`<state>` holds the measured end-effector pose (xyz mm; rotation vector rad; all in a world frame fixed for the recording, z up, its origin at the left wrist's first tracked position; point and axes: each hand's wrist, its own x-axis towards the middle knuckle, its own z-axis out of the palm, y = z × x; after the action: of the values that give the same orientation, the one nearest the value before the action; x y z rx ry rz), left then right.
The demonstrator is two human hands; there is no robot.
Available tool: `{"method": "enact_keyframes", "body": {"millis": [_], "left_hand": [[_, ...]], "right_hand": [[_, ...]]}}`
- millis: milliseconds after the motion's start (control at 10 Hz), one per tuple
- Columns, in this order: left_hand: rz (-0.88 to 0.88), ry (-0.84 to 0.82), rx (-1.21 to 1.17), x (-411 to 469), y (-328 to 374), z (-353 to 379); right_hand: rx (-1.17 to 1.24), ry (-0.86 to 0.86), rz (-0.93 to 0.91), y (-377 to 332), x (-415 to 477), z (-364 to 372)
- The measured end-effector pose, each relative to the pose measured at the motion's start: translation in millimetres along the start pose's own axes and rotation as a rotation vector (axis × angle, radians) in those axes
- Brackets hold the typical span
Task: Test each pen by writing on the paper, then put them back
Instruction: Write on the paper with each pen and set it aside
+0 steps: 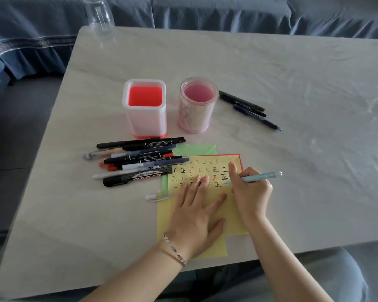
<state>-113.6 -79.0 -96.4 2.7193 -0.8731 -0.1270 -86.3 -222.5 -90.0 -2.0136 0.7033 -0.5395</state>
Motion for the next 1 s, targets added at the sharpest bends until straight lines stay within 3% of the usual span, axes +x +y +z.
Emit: {"method": "enact_keyframes", "body": {"millis": [800, 1000], "left_hand": [[-0.005, 0.003, 0.001, 0.3, -0.6, 1.9], [-0.010, 0.012, -0.001, 0.3, 0.1, 0.2]], "right_hand": [[-0.011, -0.009, 0.072, -4.3, -1.5, -2.3], [0.181, 0.033, 0.096, -4.6, -0.7, -5.0]]}}
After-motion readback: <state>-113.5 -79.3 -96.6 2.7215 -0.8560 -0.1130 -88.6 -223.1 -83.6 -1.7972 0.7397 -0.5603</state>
